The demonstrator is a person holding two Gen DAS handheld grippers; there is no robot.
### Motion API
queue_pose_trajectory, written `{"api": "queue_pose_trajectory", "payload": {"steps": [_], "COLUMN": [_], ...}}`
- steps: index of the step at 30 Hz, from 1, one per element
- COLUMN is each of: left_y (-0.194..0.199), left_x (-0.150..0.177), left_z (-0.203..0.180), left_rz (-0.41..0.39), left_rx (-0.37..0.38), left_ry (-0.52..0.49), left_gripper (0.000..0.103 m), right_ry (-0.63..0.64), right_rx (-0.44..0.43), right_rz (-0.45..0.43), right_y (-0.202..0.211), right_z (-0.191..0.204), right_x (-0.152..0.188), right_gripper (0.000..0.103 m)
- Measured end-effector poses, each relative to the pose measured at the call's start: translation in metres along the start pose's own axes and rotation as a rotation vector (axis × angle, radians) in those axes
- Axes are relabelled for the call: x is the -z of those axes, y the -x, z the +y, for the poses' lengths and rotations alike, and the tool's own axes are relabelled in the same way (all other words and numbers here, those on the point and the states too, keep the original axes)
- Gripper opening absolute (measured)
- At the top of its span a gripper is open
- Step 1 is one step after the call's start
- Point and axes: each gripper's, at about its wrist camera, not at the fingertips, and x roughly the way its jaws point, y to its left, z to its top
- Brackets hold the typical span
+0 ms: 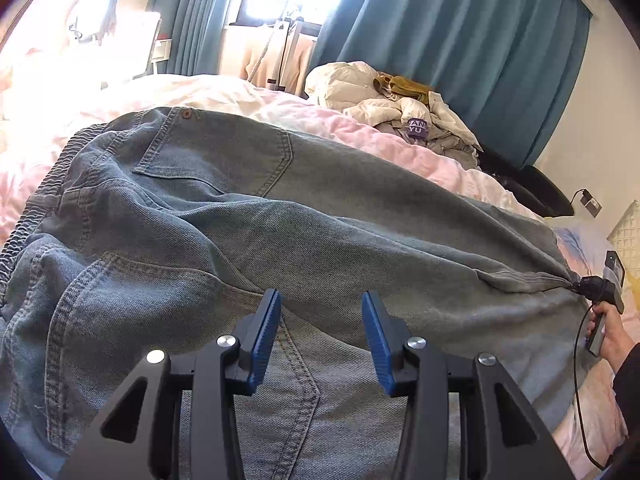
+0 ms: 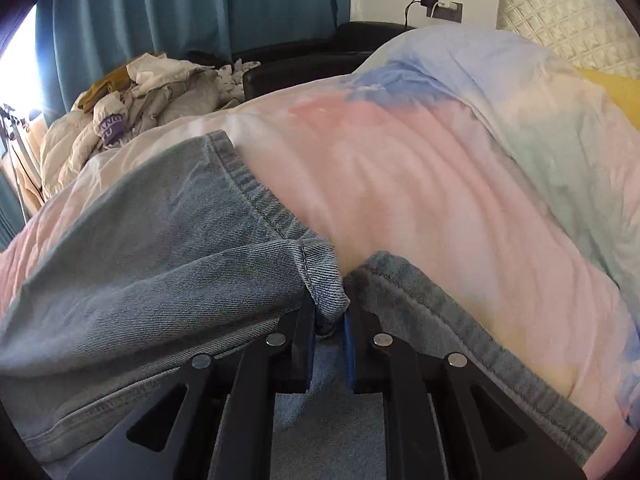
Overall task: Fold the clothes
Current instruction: 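Pull the held leg hem away from the waistband with the right gripper, then lay the leg down and open the right gripper while the left gripper approaches the waistband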
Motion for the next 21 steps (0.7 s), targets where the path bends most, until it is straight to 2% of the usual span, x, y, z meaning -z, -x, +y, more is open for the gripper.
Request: {"api": "queue_pose_trajectory", "payload": {"steps": [3, 5, 7, 11, 17, 19, 21], "left_y": [0.007, 0.011, 0.022, 0.051, 0.102, 0.116, 0.124], "left_x": [-0.002, -0.001, 0.001, 0.006, 0.016, 0.018, 0.024], "left_z": [0.007, 0.014, 0.021, 0.03, 0.064, 0.077, 0.092], "left_rz": [0.033, 0.098, 0.127, 0.14, 0.134, 0.143, 0.197], "left_rx": [0.029, 0.061, 0.08, 0.046, 0.102, 0.081, 0.015], "left_ry": [0.038, 0.066, 0.105, 0.1, 0.209, 0.238, 0.283], "left_gripper": [0.043, 0.043, 0.043, 0.043, 0.043, 0.043, 0.043], "right_ry": [-0.042, -0.04, -0.037, -0.031, -0.037, -0.049, -0.058], "right_rx": [-0.051, -0.073, -0.092, -0.126, -0.164, -0.175, -0.177], "right_rz": [0.021, 0.024, 0.016, 0.023, 0.036, 0.044, 0.051], "right_y": [0.019, 0.038, 0.061, 0.101, 0.156, 0.172, 0.187], "right_z": [-0.007, -0.007, -0.008, -0.012, -0.027, -0.033, -0.039], "right_x": [0.001, 0.001, 0.005, 0.023, 0.056, 0.065, 0.073], "right_gripper": [0.013, 0.013, 0.013, 0.013, 0.013, 0.013, 0.013]}}
